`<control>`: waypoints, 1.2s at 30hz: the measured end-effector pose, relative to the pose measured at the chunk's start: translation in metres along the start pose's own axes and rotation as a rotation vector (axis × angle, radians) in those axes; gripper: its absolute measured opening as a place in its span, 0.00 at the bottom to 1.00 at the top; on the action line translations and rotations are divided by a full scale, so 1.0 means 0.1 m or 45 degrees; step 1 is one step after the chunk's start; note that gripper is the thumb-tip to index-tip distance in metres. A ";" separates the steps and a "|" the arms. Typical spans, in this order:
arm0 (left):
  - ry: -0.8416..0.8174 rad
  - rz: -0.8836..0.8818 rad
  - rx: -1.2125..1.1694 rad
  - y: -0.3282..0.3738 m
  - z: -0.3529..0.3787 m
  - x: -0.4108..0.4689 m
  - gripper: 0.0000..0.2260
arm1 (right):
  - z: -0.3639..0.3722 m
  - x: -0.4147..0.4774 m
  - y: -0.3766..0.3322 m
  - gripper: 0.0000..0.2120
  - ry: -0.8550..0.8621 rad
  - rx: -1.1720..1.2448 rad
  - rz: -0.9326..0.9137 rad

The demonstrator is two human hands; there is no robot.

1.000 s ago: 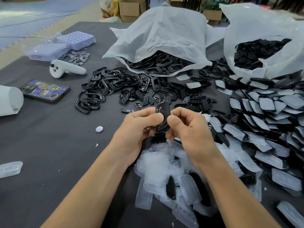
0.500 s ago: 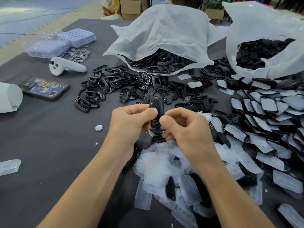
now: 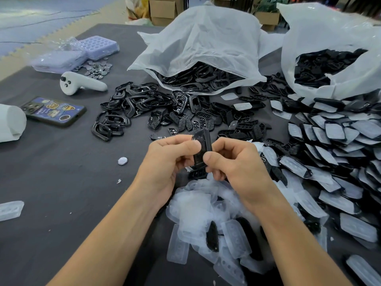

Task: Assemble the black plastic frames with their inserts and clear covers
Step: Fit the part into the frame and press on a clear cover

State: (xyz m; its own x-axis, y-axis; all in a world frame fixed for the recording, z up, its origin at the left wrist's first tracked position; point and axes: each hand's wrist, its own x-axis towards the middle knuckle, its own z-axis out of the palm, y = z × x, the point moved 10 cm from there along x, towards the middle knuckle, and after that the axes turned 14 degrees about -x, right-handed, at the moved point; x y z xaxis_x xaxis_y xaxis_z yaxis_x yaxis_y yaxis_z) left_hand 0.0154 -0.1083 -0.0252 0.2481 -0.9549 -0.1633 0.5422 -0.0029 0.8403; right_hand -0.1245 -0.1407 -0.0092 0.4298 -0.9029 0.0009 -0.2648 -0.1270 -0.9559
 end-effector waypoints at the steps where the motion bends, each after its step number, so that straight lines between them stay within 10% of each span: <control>1: 0.016 0.048 0.055 0.03 -0.01 0.00 0.07 | -0.03 0.00 0.01 0.11 0.025 -0.101 0.002; 6: 0.044 0.200 0.202 0.08 0.07 -0.07 0.08 | -0.09 -0.03 0.00 0.12 0.176 -0.569 -0.005; 24: 0.041 0.143 -0.168 0.06 0.02 -0.03 0.06 | 0.03 -0.06 -0.10 0.11 0.013 -0.151 -0.087; 31: 0.141 0.115 0.067 0.02 -0.06 0.02 0.07 | -0.25 -0.12 -0.15 0.07 0.448 -0.181 -0.135; 36: 0.065 0.122 0.160 -0.05 0.04 -0.03 0.08 | -0.25 -0.25 -0.36 0.10 0.709 -0.901 -0.309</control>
State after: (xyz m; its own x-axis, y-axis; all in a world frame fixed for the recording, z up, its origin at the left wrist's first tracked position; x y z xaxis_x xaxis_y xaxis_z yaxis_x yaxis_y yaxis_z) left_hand 0.0089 -0.1061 -0.0267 0.3359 -0.9362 -0.1031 0.4103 0.0469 0.9108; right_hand -0.1471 -0.1233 0.0329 0.1152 -0.8625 0.4928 -0.7653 -0.3933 -0.5095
